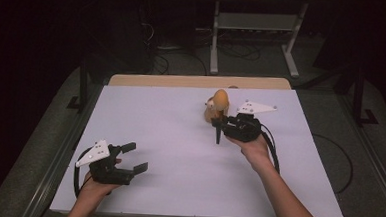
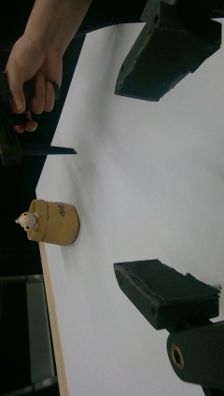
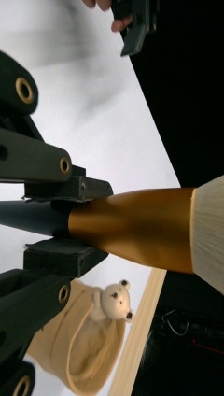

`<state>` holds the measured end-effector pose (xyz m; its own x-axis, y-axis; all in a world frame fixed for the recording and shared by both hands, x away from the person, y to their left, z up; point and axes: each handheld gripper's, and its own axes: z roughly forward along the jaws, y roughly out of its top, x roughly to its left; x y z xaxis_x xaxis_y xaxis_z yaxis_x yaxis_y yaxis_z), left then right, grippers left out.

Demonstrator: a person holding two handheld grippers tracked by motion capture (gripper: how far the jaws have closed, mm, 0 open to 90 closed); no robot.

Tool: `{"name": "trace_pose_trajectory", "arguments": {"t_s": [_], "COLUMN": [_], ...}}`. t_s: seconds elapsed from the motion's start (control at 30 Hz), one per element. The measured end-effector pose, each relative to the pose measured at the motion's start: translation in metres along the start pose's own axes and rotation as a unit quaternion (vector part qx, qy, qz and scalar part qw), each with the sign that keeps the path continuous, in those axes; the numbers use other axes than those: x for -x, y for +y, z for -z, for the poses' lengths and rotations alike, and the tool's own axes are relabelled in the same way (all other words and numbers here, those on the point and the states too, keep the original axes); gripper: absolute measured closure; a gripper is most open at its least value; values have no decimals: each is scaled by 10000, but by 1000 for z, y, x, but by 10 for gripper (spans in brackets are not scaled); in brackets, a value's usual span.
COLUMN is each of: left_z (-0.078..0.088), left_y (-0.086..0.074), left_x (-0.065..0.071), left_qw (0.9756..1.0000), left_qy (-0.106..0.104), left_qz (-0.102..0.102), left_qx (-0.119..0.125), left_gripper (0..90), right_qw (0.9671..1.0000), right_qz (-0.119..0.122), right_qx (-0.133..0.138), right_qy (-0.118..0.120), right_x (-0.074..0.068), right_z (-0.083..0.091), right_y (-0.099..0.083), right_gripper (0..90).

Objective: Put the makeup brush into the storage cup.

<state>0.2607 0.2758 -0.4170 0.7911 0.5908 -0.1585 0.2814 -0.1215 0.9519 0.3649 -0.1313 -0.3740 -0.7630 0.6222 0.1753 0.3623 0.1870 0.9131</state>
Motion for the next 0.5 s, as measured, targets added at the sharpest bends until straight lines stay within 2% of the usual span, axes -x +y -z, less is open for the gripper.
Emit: {"name": "trace_pose_trajectory", "arguments": {"t_s": [0.5], "left_z": [1], "left_y": [0], "left_x": [-1], "left_qw": [10000], "left_qy": [-25], "left_qz": [12], "left_qx": [67], "left_gripper": [124], "right_qw": [9996], "right_qz": [-12], "right_qx": [149], "right_qy": [-253], "right_x": [13], "right_z": [-4], "right_y": [15], "right_gripper": [714]}}
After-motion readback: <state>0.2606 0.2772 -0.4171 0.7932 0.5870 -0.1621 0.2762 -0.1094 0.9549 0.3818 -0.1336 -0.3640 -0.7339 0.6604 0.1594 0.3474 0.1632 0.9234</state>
